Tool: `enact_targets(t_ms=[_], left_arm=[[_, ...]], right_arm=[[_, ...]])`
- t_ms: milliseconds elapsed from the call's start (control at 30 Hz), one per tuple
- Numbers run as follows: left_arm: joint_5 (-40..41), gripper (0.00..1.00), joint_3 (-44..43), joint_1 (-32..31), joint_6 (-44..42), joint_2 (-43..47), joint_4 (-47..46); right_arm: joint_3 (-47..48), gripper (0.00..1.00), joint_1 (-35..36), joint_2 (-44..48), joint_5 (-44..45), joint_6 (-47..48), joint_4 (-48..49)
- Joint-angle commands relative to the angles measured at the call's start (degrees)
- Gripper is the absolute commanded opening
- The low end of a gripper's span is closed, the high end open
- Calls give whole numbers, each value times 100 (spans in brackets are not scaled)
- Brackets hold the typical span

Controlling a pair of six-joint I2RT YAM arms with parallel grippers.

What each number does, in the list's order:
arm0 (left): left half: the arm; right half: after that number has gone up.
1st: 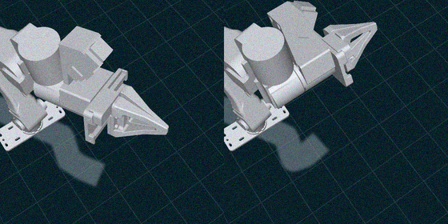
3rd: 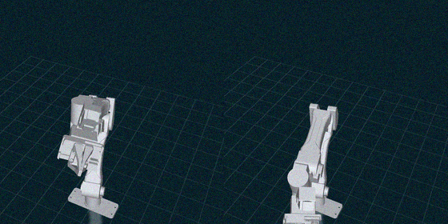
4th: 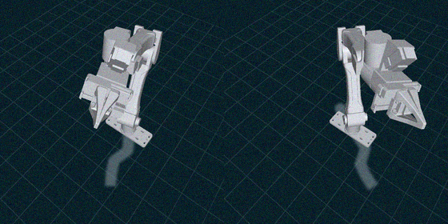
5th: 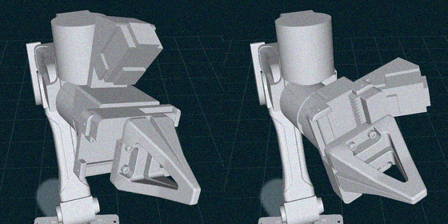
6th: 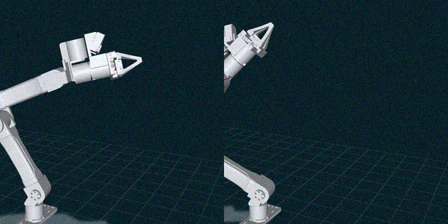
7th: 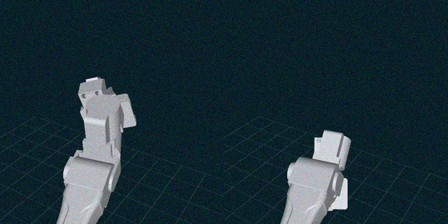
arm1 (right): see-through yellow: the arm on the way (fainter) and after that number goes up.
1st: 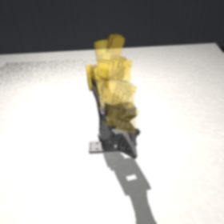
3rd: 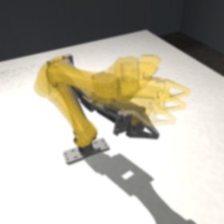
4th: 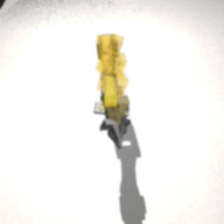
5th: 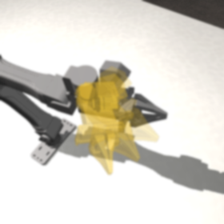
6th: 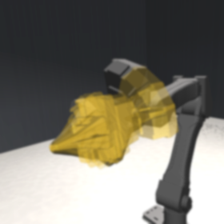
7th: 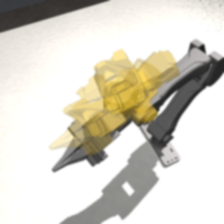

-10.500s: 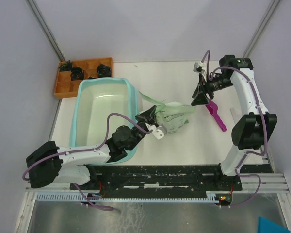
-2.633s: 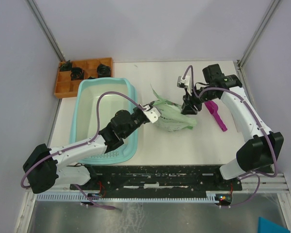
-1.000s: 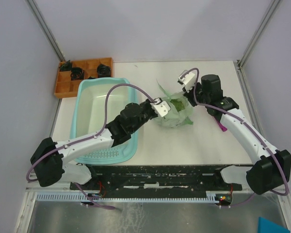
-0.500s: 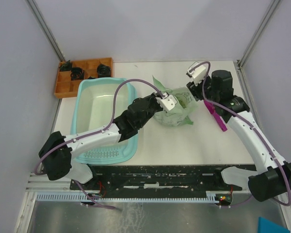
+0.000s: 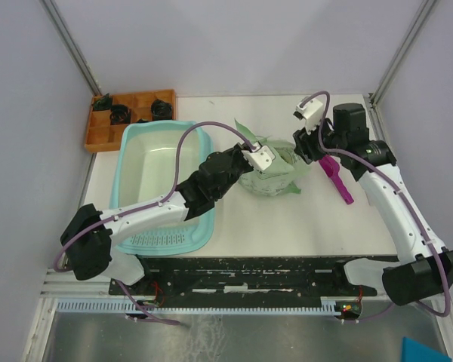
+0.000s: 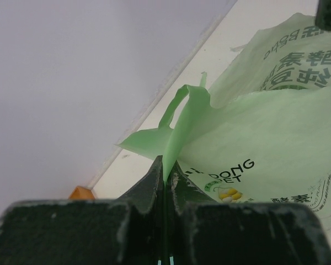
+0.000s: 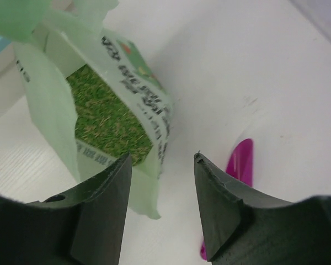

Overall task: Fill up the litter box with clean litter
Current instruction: Open the cat litter bag at the center of the board.

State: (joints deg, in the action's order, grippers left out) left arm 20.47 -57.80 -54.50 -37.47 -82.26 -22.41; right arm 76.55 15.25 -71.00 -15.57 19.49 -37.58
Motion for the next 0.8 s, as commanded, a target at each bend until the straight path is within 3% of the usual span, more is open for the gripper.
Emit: enact_targets(t_ms=[0, 367, 533, 767], left_arm=[[161, 3, -277, 25, 149, 179, -914], [83, 3, -212, 29, 310, 91, -966], [72, 3, -214, 27, 317, 40, -967], [64, 3, -198, 27, 402, 36, -954]], right_arm=[[-15, 57, -22, 135, -839, -233, -467], [5, 54, -24, 329, -1060, 39, -949], [-453, 56, -21, 735, -2064, 999, -1115], [-948, 59, -23, 607, -2362, 1936, -1019]])
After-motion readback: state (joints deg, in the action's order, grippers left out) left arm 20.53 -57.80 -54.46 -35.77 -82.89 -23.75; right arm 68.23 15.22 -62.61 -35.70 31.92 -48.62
